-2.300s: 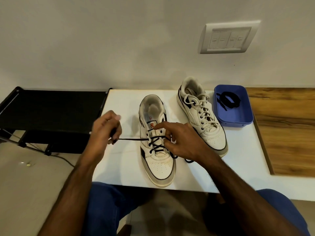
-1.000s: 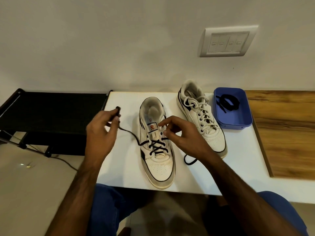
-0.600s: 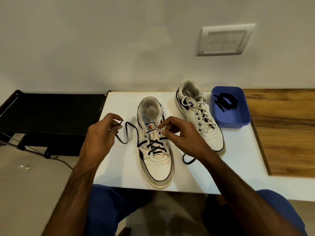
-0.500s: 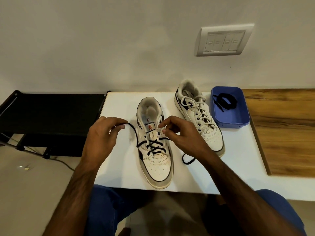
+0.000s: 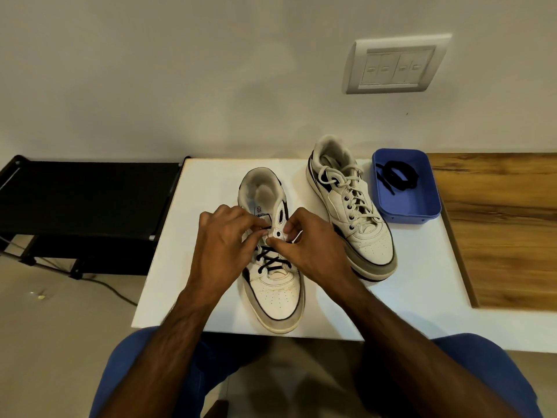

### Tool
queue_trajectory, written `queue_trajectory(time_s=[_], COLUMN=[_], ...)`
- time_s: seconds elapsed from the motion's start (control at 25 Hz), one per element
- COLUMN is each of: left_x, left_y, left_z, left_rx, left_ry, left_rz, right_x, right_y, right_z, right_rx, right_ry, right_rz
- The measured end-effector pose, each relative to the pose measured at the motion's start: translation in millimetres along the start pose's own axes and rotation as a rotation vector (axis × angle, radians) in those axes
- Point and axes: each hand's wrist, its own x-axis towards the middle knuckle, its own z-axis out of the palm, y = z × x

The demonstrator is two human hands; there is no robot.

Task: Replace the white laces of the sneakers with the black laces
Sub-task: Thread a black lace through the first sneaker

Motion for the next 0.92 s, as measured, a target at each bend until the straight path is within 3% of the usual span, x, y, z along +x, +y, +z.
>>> queue_trajectory(time_s=[0.56, 0.8, 0.92], left_x=[1.0, 1.3, 0.1], left_y=[10.5, 8.8, 12.6], left_z=[19.9, 20.8, 19.7], left_rx=[0.084, 0.026, -0.104], left_ry=[0.027, 0.020, 0.025], left_rz=[0.062, 0.062, -0.044], right_x=[-12.6, -13.4, -11.7], right_y=[6.5, 8.9, 12.0], right_z=[-2.1, 1.8, -2.5], right_rx=[0.195, 0.170, 0.224], right_ry=[0.054, 0.068, 0.041], right_rz=[0.001, -0.027, -0.034])
